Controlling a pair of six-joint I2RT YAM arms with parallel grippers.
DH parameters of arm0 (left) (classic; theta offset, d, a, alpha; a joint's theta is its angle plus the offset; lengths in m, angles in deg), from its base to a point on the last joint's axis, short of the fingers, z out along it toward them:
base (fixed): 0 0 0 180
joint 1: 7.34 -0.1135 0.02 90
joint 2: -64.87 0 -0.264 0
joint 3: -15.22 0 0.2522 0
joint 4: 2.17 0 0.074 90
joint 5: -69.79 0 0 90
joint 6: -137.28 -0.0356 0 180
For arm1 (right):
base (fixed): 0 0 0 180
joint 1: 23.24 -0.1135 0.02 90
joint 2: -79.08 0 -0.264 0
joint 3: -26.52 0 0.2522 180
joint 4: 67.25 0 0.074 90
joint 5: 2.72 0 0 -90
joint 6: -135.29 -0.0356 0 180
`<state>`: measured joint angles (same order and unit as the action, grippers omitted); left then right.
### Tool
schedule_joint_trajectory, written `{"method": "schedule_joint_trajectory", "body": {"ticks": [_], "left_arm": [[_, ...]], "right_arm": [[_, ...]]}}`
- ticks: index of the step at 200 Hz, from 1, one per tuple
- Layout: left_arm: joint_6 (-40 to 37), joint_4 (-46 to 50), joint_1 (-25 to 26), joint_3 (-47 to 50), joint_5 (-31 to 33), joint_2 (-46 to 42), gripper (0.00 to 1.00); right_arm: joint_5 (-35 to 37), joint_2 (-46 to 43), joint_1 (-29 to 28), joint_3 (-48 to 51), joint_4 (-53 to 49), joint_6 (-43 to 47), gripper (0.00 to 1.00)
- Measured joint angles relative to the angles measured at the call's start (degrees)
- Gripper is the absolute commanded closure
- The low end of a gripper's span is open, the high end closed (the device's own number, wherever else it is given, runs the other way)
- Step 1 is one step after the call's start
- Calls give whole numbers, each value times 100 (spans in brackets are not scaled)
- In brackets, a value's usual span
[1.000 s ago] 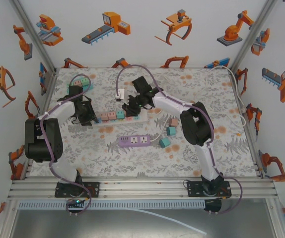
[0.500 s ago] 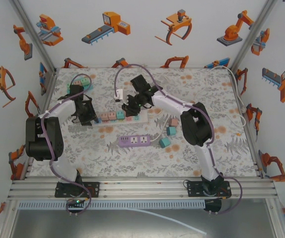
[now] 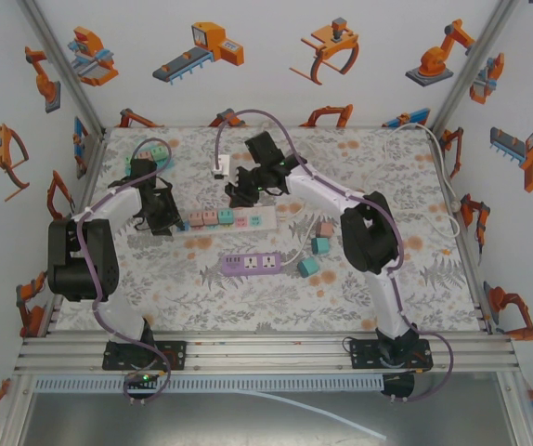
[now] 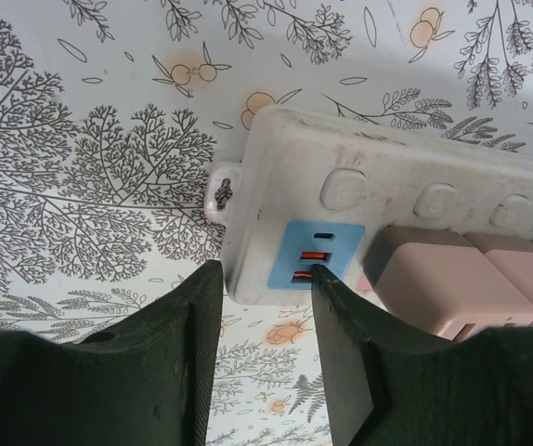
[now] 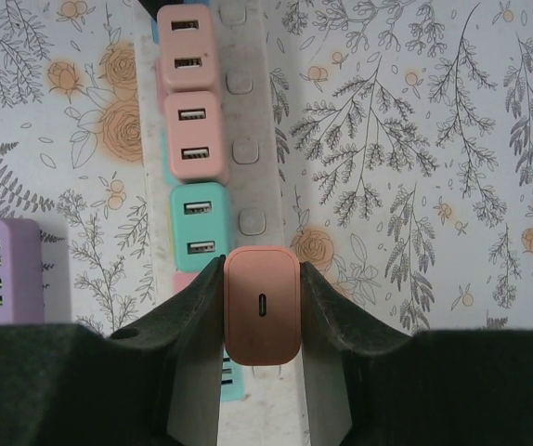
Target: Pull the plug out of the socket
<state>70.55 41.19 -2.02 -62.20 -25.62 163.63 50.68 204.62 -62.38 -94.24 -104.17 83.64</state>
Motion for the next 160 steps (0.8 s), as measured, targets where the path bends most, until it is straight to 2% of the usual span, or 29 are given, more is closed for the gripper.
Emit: {"method": "schedule_joint_trajectory", "body": {"ticks": [33,65,99,160], "left_arm": [[-9,271,-9,-83,4,-11,52],[-98,557,-9,-264,-129,-345,51],[-168,555,52,-669,-417,-1099,50],[-632,-428,918,-885,-1510,-1823,48]], "right_arm": [[181,-221,17,0,52,-881,81],[651,-673,188,0,118,-2463,83],[1045,-1320,686,114,173,-4122,82],[1563,-2328,1679,1204,553,-6131,82]]}}
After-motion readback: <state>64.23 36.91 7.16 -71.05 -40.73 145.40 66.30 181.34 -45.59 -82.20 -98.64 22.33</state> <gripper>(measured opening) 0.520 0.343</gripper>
